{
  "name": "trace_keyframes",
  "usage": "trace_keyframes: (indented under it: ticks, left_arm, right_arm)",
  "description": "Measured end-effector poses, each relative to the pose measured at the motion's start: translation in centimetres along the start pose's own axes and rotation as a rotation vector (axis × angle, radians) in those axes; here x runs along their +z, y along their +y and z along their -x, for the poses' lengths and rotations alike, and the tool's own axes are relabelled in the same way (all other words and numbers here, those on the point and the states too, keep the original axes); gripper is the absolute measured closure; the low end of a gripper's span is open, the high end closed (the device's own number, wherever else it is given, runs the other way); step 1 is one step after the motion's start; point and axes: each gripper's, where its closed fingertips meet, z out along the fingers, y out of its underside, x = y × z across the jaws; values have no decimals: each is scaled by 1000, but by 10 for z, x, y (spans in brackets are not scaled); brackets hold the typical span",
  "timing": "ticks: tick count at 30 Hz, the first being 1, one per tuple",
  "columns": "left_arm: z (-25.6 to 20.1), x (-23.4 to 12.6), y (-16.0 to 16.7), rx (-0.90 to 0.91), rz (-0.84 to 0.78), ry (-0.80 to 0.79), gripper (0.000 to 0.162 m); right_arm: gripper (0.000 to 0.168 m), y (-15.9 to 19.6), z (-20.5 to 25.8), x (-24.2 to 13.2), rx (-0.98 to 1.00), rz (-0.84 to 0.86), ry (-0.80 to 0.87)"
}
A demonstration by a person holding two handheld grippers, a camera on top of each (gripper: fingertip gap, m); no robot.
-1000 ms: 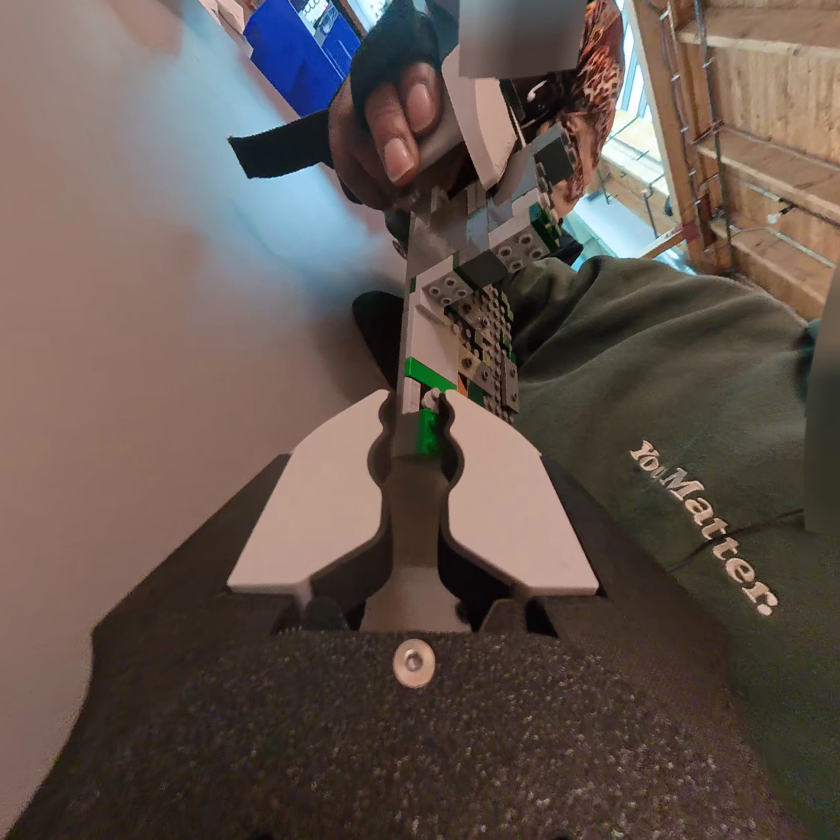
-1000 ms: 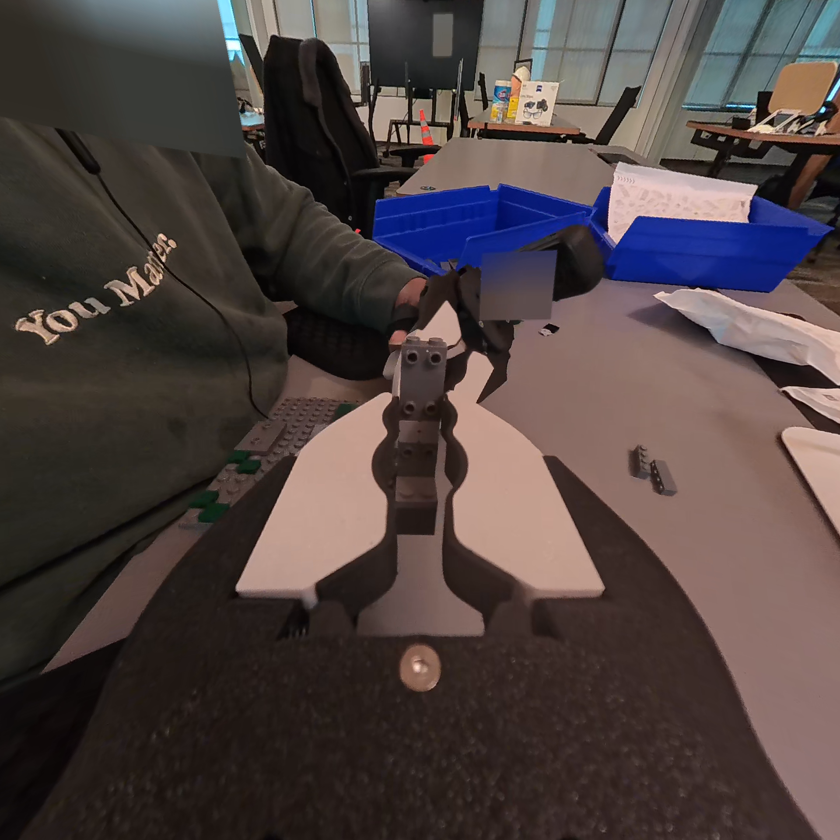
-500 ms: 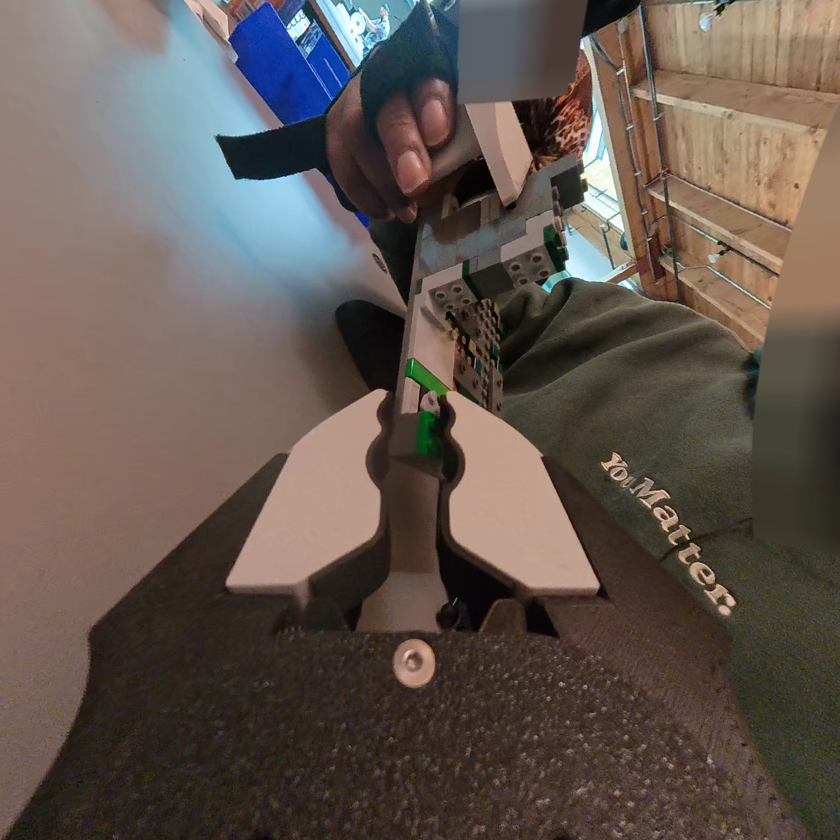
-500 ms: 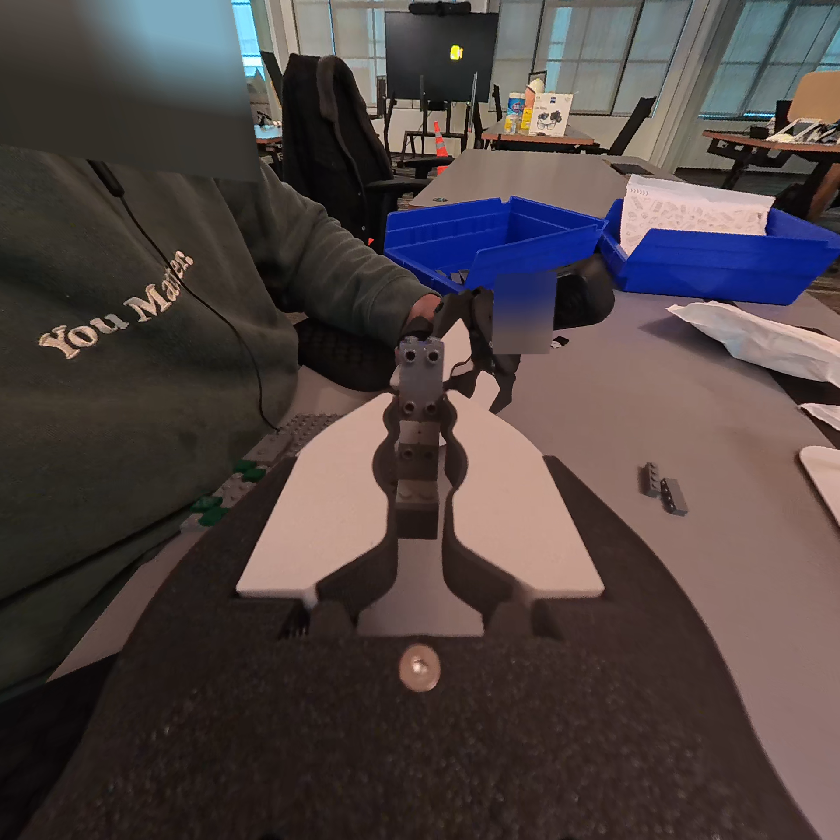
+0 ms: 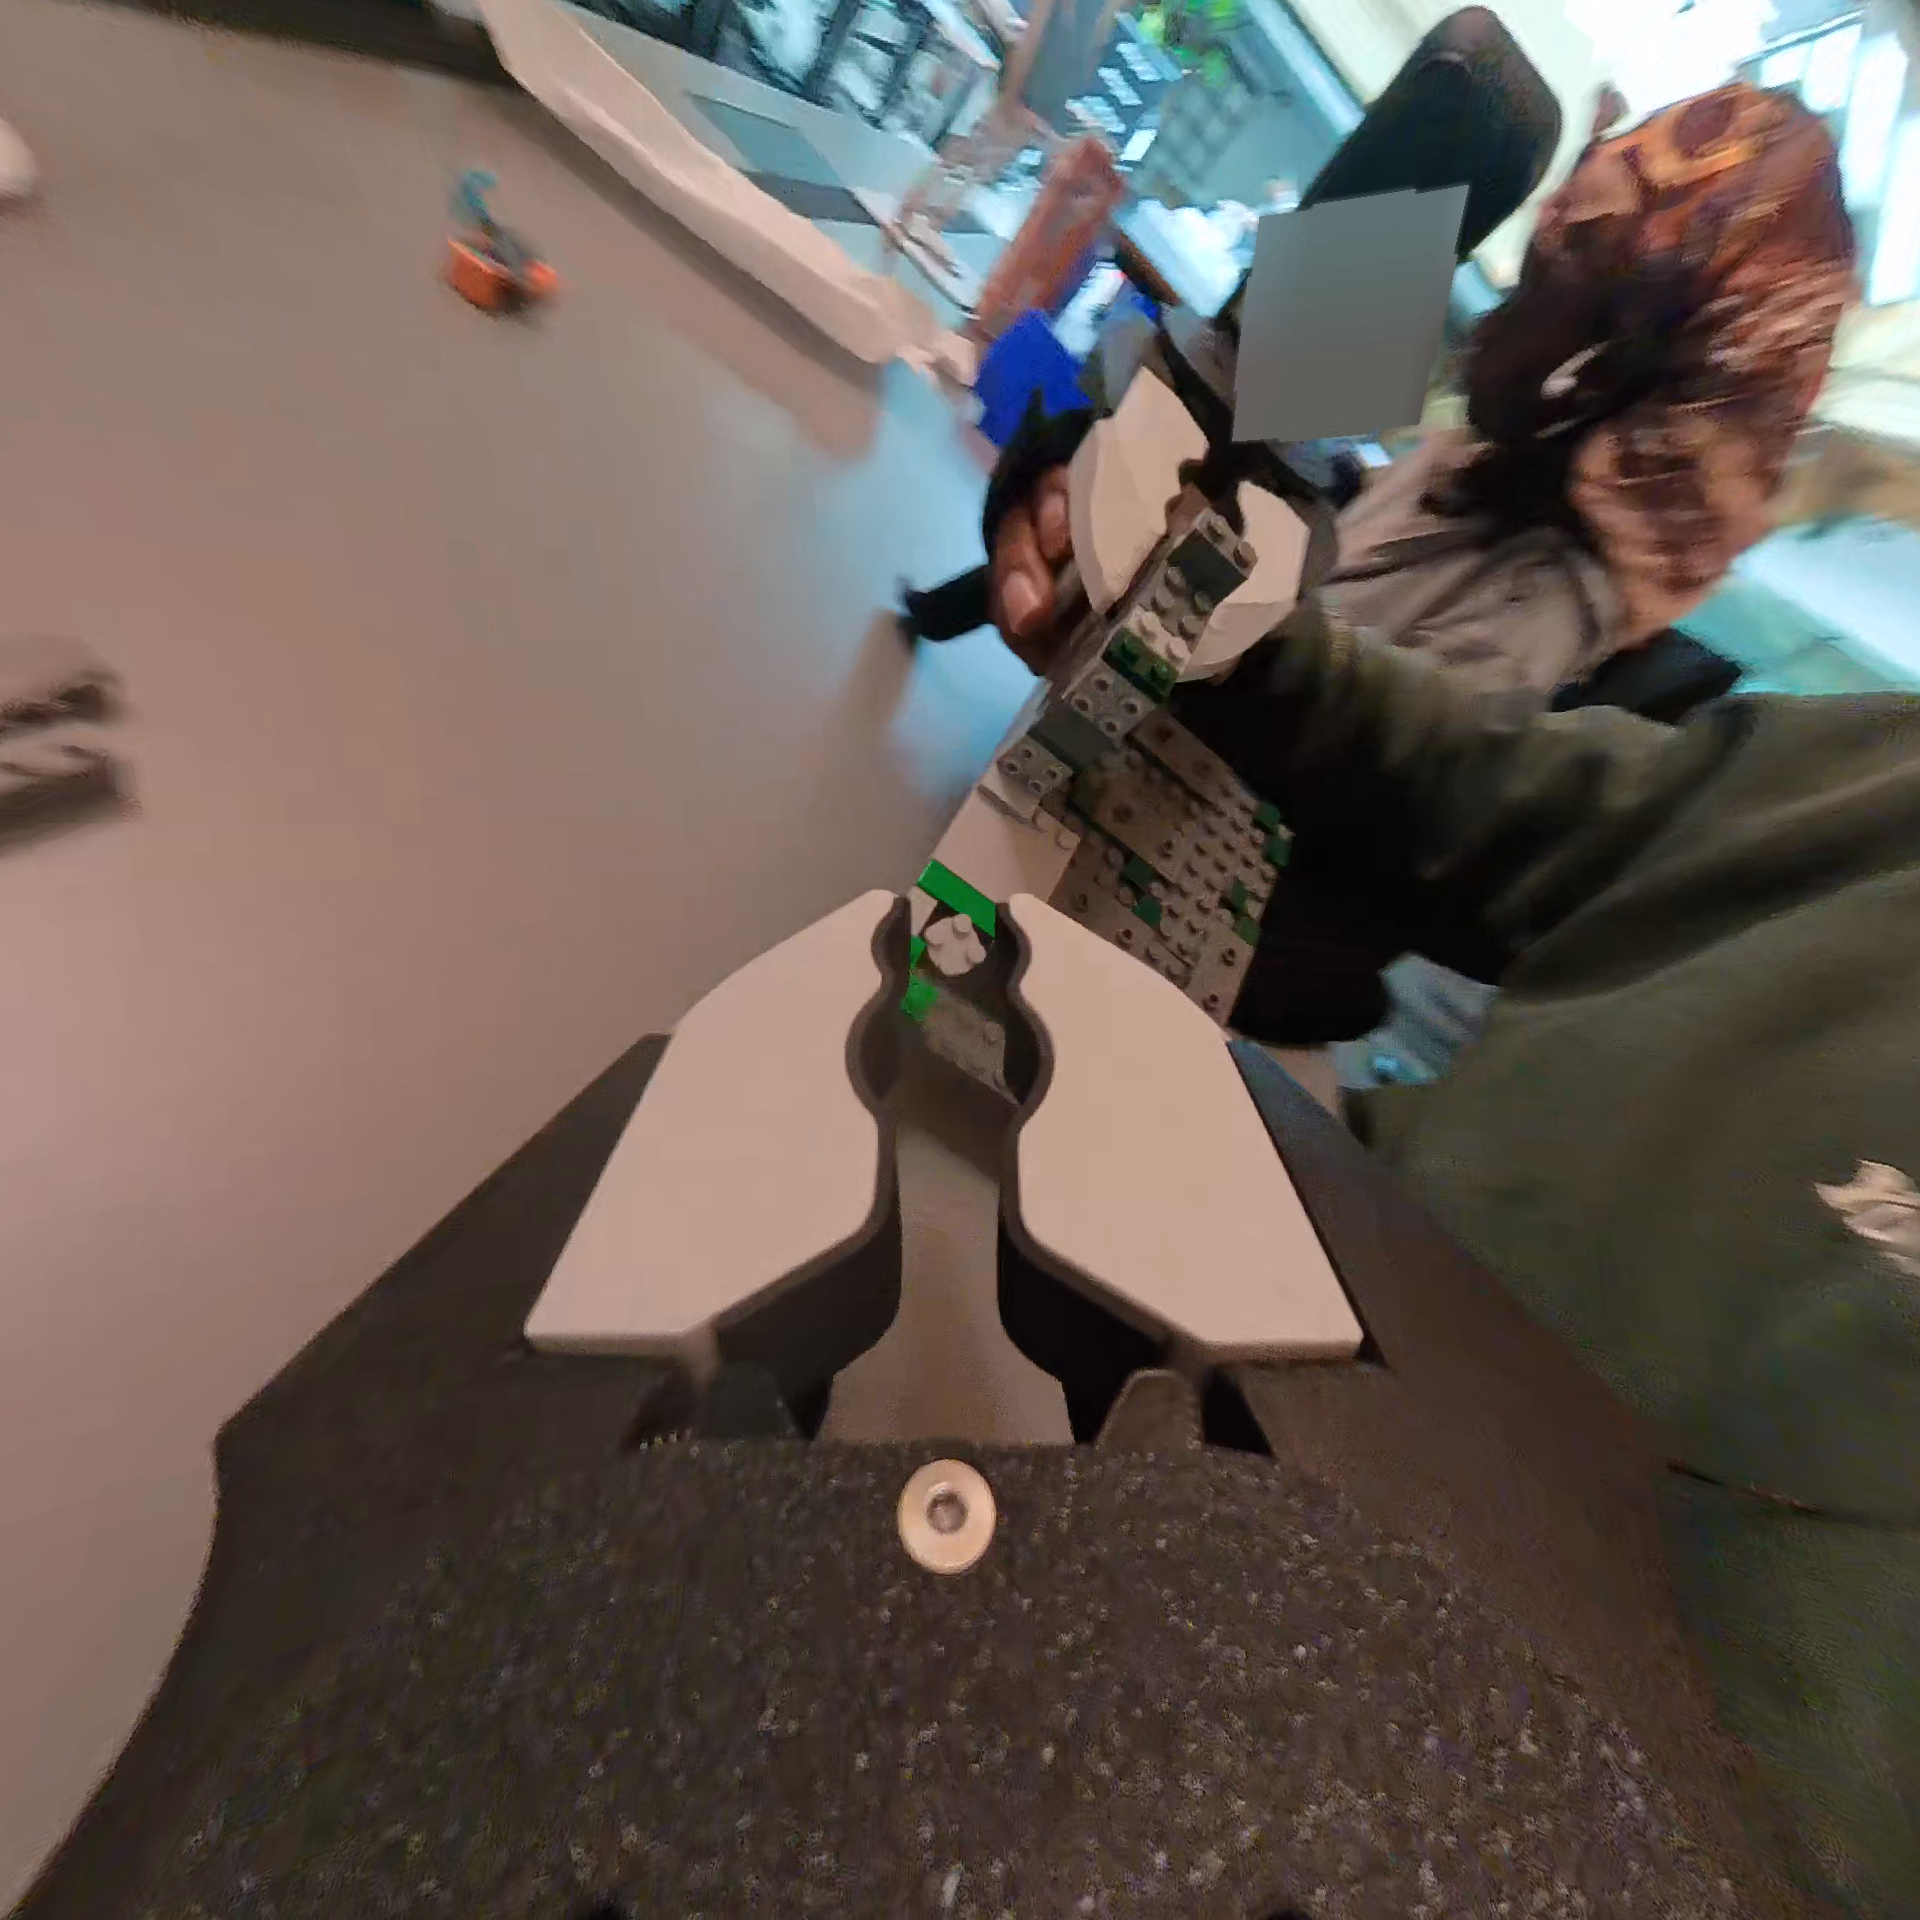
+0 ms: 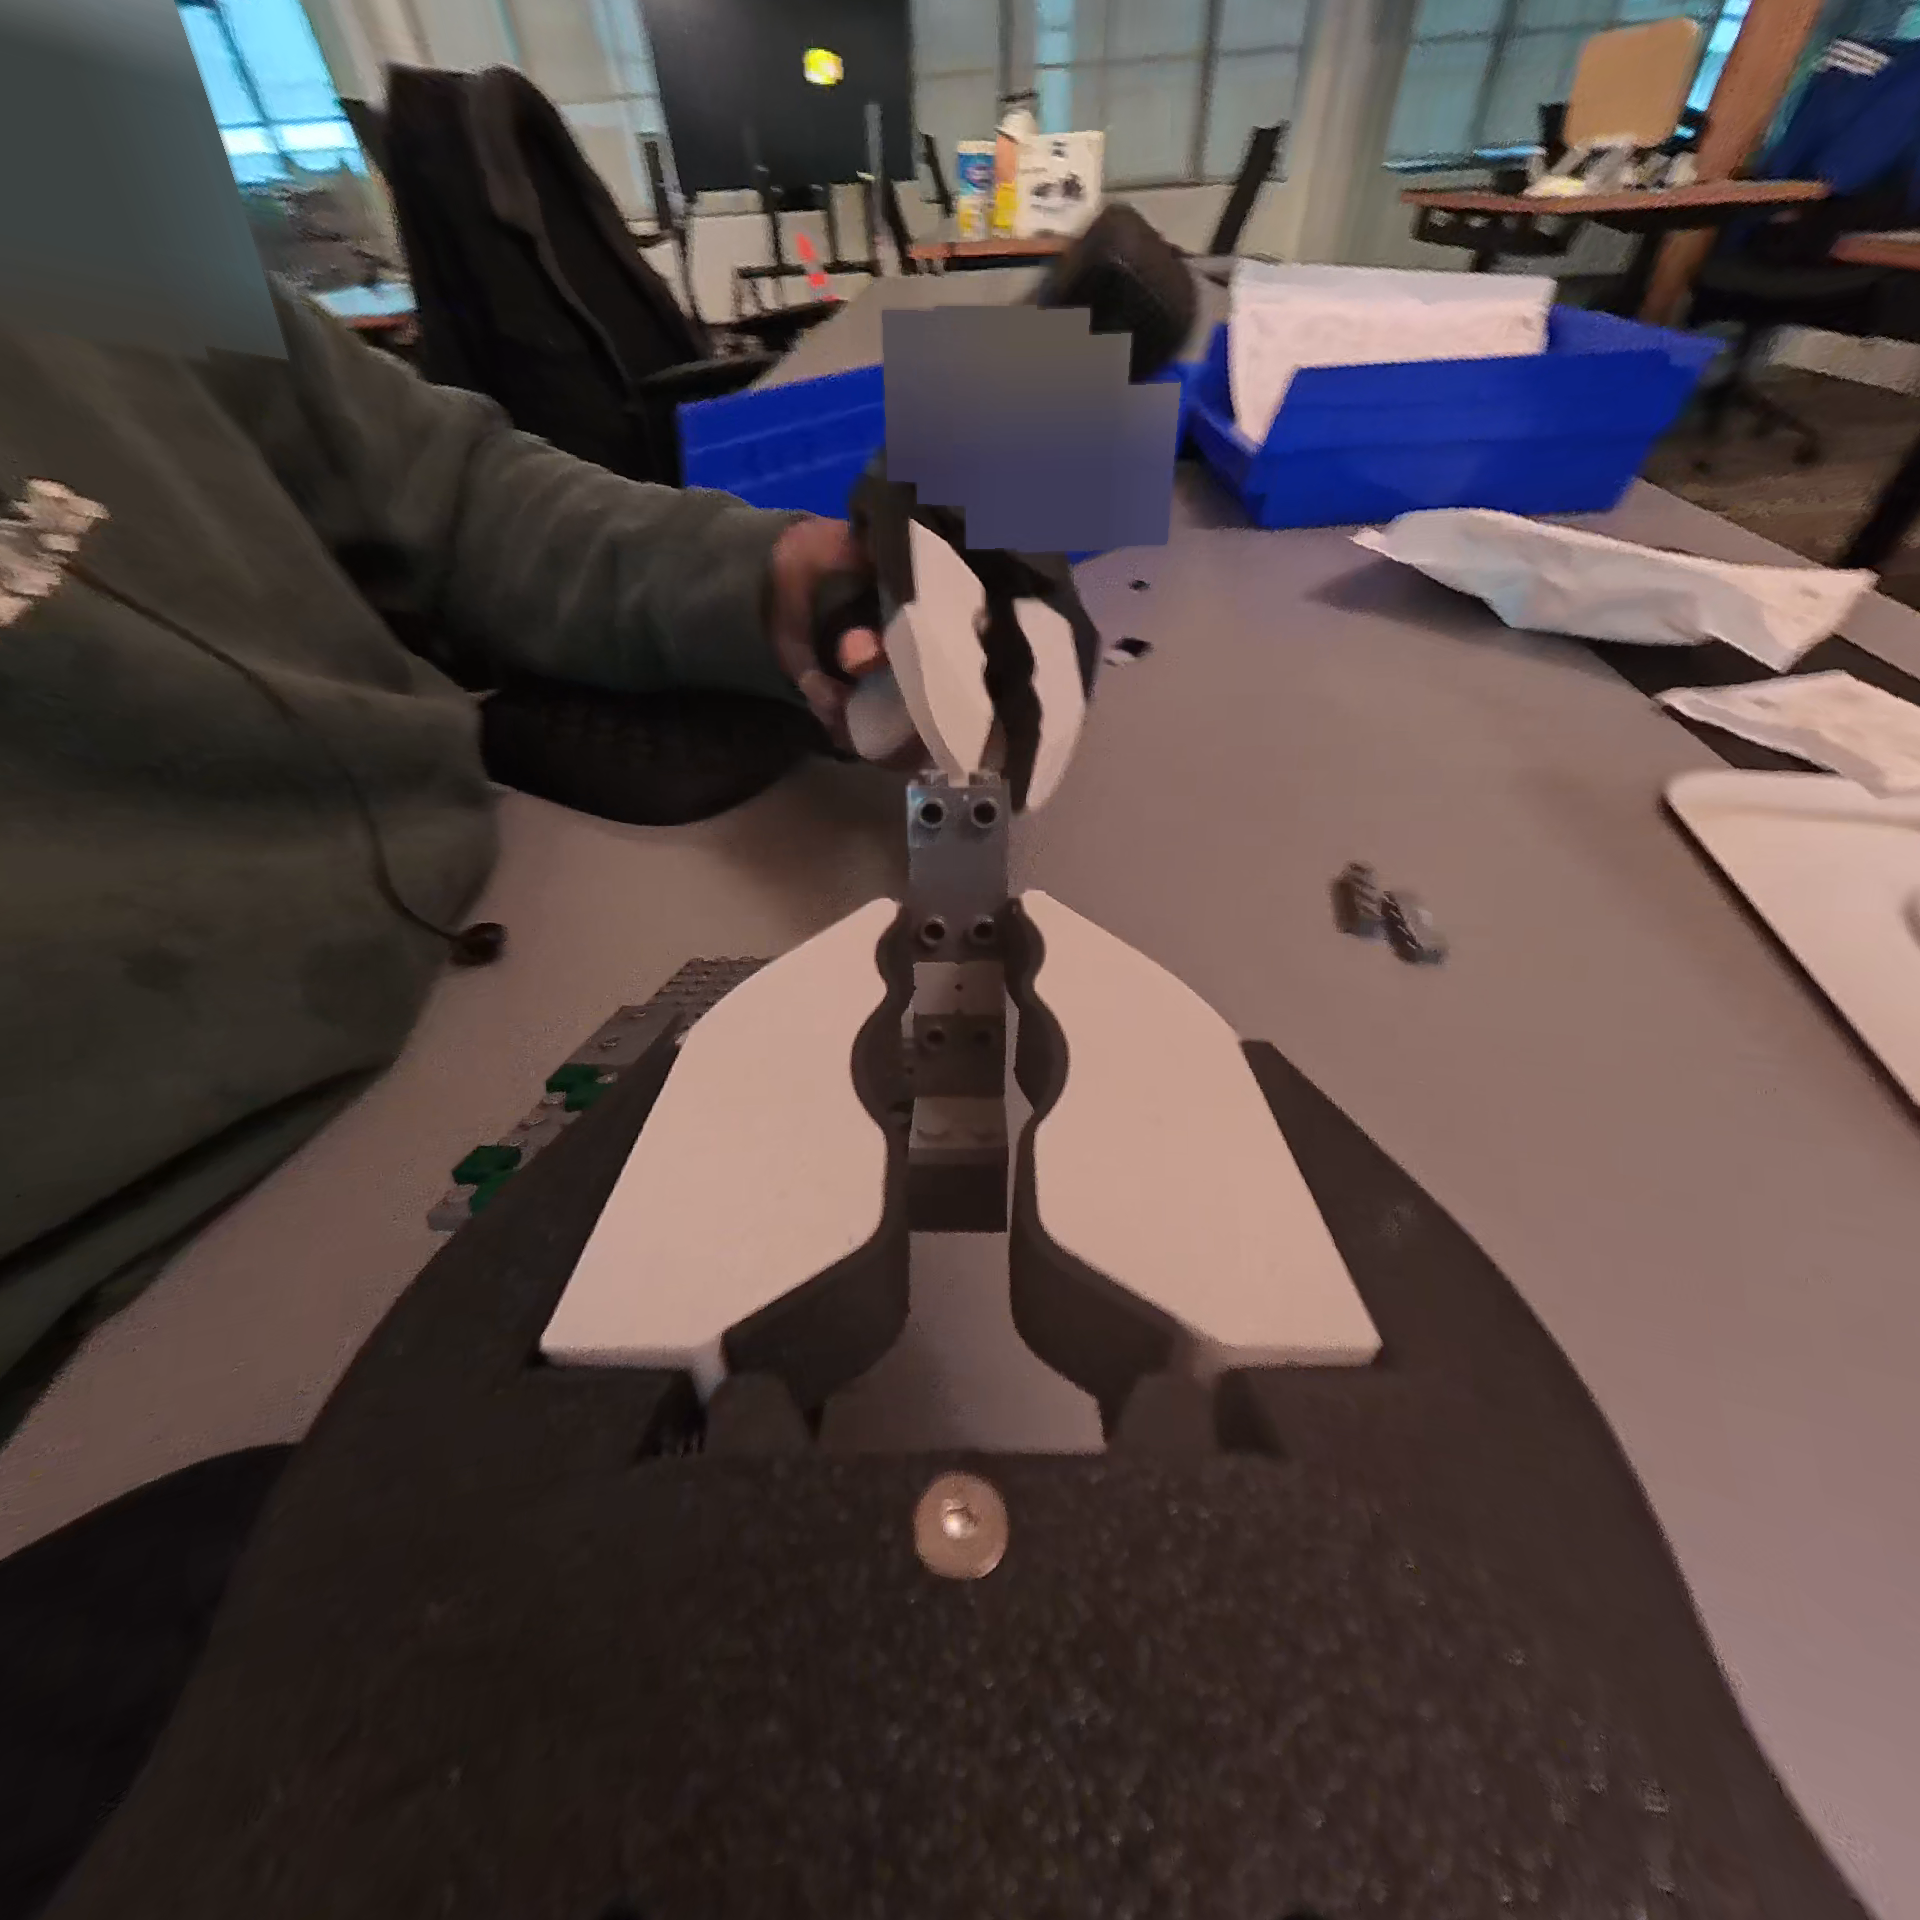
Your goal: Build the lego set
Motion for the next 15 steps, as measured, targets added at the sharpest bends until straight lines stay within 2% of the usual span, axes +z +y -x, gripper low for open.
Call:
trace_keyframes:
  ticks: [4,8,11,15]
  left_arm:
    - [33,-13,-10,136,25,-229,148]
    - [68,-23,-24,316,119,-425,146]
    - [97,-24,-32,444,226,-517,144]
    - [129,-18,-34,544,354,-544,143]
  right_arm:
    - [152,19,-24,2,44,45,79]
    - [152,29,-31,6,59,77,43]
    - [152,42,-36,9,36,137,21]
    - [152,58,-40,13,13,224,5]
